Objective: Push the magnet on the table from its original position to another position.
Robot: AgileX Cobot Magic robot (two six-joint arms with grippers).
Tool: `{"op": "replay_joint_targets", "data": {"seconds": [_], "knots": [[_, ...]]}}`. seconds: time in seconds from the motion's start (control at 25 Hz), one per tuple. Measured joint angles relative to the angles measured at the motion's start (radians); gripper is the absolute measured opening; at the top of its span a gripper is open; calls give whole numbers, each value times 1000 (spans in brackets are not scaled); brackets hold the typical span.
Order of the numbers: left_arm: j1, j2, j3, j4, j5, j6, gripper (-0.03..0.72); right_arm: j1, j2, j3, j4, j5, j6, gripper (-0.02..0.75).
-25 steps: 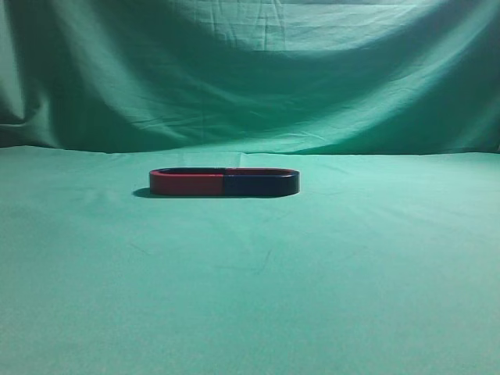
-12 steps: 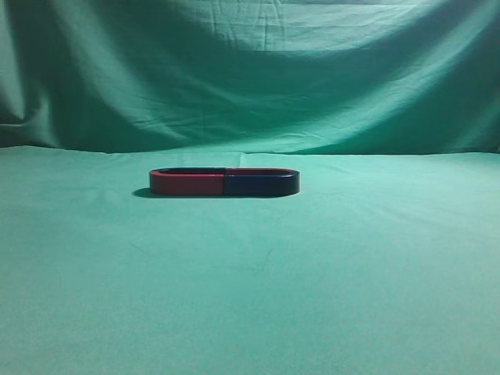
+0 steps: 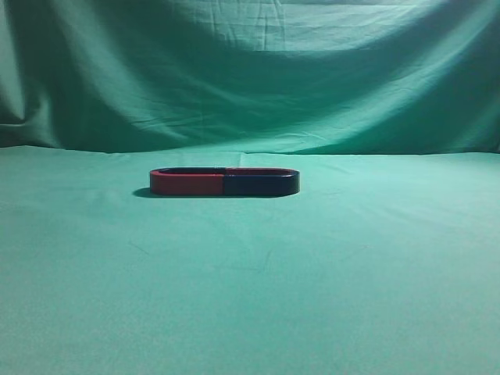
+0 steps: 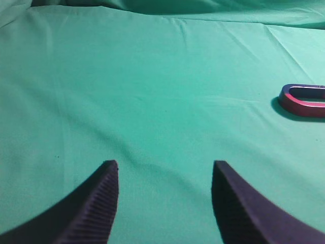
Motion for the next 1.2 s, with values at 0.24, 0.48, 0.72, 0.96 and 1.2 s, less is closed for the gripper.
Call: {"op": "replay_joint_targets", "data": {"seconds": [0.24,0.48,0.72,0.96,1.2], "knots": [[0,0,0,0,0,0,399,-34,-7,154,-12,-18,-6,0],[0,0,0,0,0,0,399,-34,-7,187,-12,-22,-7,0],[0,0,0,0,0,0,399,-34,-7,187,-12,-22,-7,0],[0,0,0,0,0,0,399,-34,-8,187,-12,-22,-7,0],[0,0,0,0,0,0,399,-34,-8,187,-12,-22,-7,0]]}}
